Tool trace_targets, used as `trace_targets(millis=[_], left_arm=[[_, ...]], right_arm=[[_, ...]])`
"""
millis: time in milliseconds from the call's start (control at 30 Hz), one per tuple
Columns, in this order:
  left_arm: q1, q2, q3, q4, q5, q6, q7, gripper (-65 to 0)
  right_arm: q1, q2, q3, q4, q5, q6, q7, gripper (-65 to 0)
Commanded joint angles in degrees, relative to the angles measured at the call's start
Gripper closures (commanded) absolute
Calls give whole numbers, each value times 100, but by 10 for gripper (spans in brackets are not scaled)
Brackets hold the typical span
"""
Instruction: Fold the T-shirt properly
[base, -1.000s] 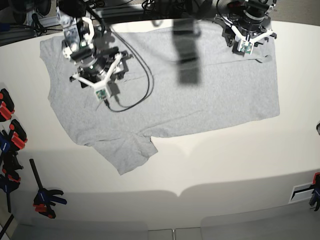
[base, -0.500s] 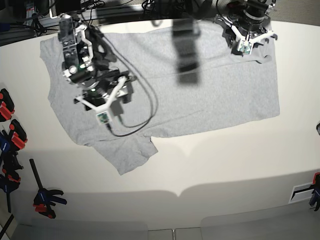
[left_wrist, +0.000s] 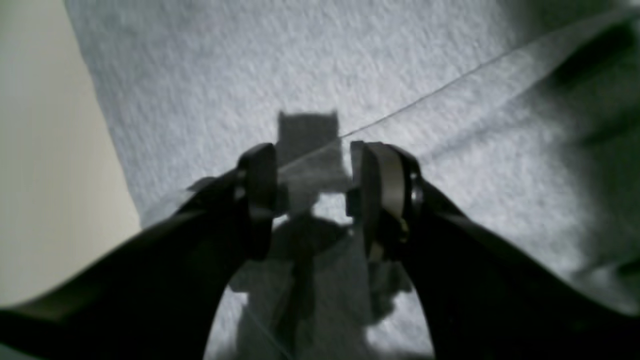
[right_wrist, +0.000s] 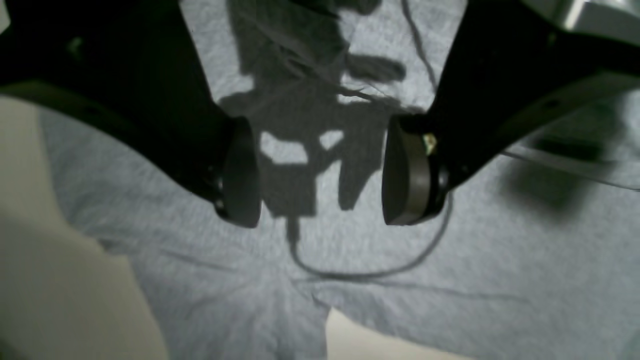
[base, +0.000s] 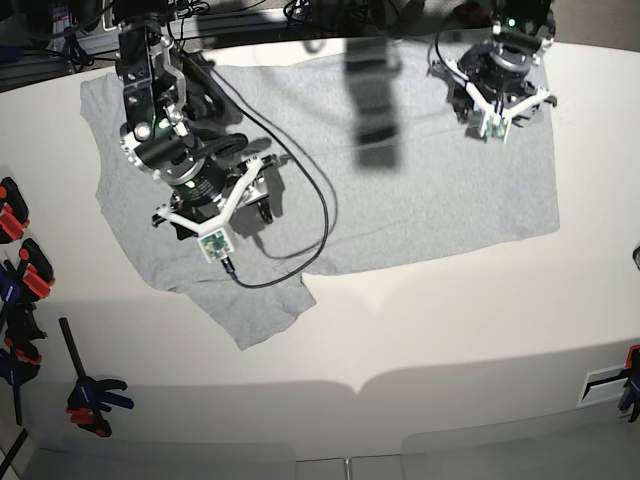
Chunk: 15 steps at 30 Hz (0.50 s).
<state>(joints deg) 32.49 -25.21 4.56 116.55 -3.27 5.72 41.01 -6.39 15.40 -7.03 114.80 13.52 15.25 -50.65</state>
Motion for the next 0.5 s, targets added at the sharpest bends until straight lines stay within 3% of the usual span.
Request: trace_targets(millis=[0, 267, 467], left_arm=[[-55, -37, -11, -13, 17, 4, -9, -254], [-601, -37, -11, -1012, 20, 7, -245, -254], [-874, -39, -11, -933, 22, 7, -240, -254]], right_arm=[[63, 35, 22, 186, 22, 17, 131, -373], [50, 33, 26, 284, 20, 17, 127, -373], [50, 33, 26, 284, 20, 17, 125, -373]])
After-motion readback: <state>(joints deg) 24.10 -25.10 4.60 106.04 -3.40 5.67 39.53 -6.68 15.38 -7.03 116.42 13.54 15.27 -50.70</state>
